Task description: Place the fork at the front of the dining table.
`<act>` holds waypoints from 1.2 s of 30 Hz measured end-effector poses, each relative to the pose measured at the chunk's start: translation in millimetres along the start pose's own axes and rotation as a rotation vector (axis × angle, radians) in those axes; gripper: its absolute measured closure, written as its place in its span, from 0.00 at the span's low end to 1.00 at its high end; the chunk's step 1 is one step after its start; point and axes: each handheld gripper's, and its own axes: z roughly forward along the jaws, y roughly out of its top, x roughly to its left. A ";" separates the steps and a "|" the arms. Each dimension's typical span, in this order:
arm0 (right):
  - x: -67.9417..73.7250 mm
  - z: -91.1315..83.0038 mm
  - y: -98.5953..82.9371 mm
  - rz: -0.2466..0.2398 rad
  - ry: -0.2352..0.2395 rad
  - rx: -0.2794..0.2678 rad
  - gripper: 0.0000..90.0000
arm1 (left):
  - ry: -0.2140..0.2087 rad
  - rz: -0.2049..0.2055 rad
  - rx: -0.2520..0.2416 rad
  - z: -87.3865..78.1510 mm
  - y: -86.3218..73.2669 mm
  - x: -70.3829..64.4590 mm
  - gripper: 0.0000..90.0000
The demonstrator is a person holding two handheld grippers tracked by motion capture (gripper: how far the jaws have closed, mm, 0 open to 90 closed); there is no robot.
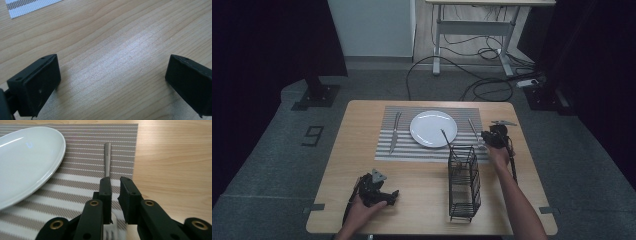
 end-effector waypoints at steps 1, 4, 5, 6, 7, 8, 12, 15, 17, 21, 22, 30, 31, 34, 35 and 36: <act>-2.2 -5.1 -1.0 -0.005 0.000 0.003 0.85 | 0.000 0.000 0.000 0.0 0.0 -0.1 0.00; -9.8 -19.5 -6.8 -0.012 0.007 -0.002 0.83 | 0.000 0.000 0.000 0.0 0.0 0.0 0.00; -12.1 -23.1 -9.2 -0.008 0.014 0.006 0.82 | 0.000 0.000 0.000 0.0 0.0 0.0 0.00; -13.6 -26.4 -12.7 -0.016 0.018 0.013 0.82 | 0.000 0.000 0.000 0.0 0.0 0.0 0.00; -14.4 -29.6 -16.5 -0.027 0.020 0.019 0.81 | 0.000 0.000 0.000 0.0 0.0 0.0 0.00; -15.1 -32.2 -20.2 -0.034 0.023 0.027 0.81 | 0.000 -0.001 0.000 0.0 0.0 -0.1 0.00; -15.1 -38.3 -36.7 -0.056 0.038 0.051 0.79 | 0.001 -0.001 -0.001 0.1 0.0 -0.1 0.00; -12.9 -38.6 -45.1 -0.072 0.043 0.071 0.77 | 0.001 0.000 -0.002 0.1 -0.1 -0.1 0.00; -10.2 -37.4 -48.3 -0.076 0.046 0.073 0.78 | 0.001 0.000 -0.002 0.1 -0.1 -0.1 0.00; -5.6 -33.0 -49.4 -0.074 0.056 0.070 0.78 | 0.001 0.000 -0.002 0.1 -0.1 -0.1 0.00; -4.6 -31.4 -49.1 -0.074 0.057 0.070 0.78 | 0.001 -0.001 -0.002 0.1 -0.1 -0.1 0.00; 7.3 -20.4 -48.7 -0.044 0.082 0.035 0.79 | 0.001 -0.001 -0.002 0.1 -0.1 -0.1 0.00; 8.5 -19.1 -48.5 -0.040 0.084 0.031 0.79 | 0.001 0.000 -0.002 0.1 -0.1 -0.1 0.00; 10.3 -16.6 -48.0 -0.035 0.083 0.023 0.79 | 0.001 0.000 -0.002 0.1 -0.1 -0.1 0.00; 10.6 -16.4 -48.0 -0.032 0.079 0.021 0.79 | 0.001 -0.001 -0.002 0.1 -0.1 -0.1 0.00; 10.7 -16.5 -48.1 -0.034 0.074 0.020 0.79 | 0.002 -0.001 -0.002 0.1 -0.2 -0.2 0.00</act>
